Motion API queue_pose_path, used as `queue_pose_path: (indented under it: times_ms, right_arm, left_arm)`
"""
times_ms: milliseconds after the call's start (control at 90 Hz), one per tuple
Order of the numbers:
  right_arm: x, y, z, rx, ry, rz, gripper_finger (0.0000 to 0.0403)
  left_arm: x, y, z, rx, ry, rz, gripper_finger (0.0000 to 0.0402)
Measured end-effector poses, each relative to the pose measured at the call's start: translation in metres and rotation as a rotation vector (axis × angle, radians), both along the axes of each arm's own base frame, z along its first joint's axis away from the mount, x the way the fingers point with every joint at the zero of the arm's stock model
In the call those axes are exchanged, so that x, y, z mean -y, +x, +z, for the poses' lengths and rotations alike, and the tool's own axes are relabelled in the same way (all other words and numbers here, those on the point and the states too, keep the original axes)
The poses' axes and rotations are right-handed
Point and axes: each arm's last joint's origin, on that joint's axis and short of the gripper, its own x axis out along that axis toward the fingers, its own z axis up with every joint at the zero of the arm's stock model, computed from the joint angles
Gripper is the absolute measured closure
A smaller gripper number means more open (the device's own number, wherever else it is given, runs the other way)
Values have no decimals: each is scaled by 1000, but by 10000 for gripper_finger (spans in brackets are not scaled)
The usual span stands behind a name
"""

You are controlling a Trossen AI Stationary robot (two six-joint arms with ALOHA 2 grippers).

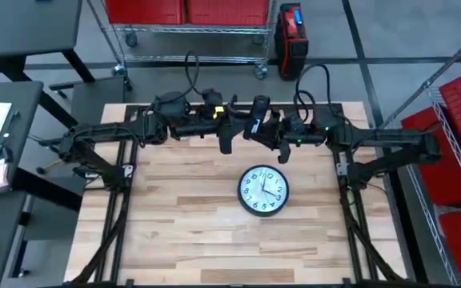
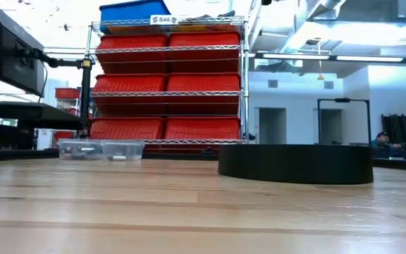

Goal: Insert battery
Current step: Remove the remote’s battery cover

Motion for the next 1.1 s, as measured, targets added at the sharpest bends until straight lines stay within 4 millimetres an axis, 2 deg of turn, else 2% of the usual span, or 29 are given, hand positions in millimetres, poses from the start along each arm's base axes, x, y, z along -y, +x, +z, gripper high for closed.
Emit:
queue_pose_path:
  times_ms: [256,622,1100]
  right_arm:
    - [0,0,-5,-59,-3,8,339]
    - [-2,1,-11,-120,6,39,339]
    - [-2,10,-19,-136,19,46,339]
  left_arm:
    - [-3,1,-3,-28,21,12,302]
    - [-27,-6,-1,-26,-4,-137,207]
    - [-28,4,-10,-58,39,-154,205]
